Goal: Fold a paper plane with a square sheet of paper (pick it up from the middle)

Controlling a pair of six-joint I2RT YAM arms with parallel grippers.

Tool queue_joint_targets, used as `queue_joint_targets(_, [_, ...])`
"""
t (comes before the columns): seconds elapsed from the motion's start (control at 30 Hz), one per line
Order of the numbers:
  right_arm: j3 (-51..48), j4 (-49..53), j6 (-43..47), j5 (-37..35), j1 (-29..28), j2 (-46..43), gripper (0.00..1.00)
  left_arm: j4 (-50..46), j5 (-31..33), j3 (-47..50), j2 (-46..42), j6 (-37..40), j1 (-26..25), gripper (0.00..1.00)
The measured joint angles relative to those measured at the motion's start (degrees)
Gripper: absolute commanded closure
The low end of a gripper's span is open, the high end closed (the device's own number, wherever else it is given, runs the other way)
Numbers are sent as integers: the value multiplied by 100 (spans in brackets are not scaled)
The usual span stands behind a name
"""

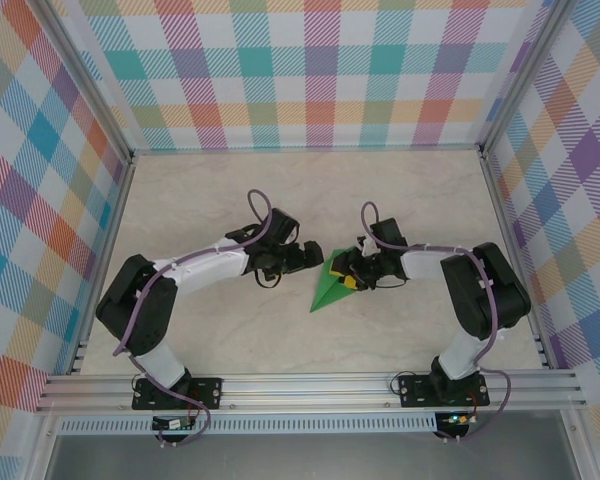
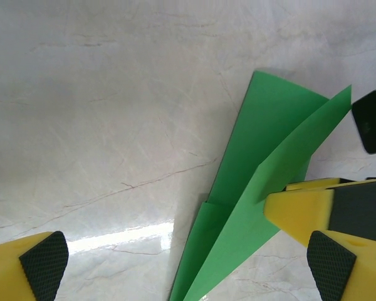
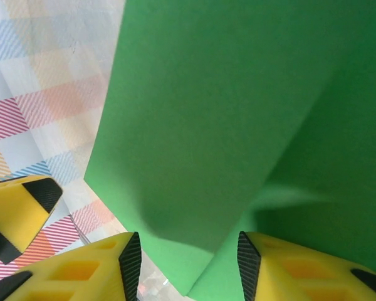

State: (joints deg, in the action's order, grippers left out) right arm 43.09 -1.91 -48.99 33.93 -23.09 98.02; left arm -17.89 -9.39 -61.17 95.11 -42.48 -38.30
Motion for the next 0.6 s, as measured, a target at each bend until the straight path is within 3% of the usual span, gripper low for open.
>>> queue_joint_targets(0.37, [39,-444,-116,-46,-105,240,86,420,-660,597,-380,-334,487,0])
queue_joint_targets(0.6, [352,-450,-118,-22,-103,-101,91,739,-1327,942,-1084,-597,772,0])
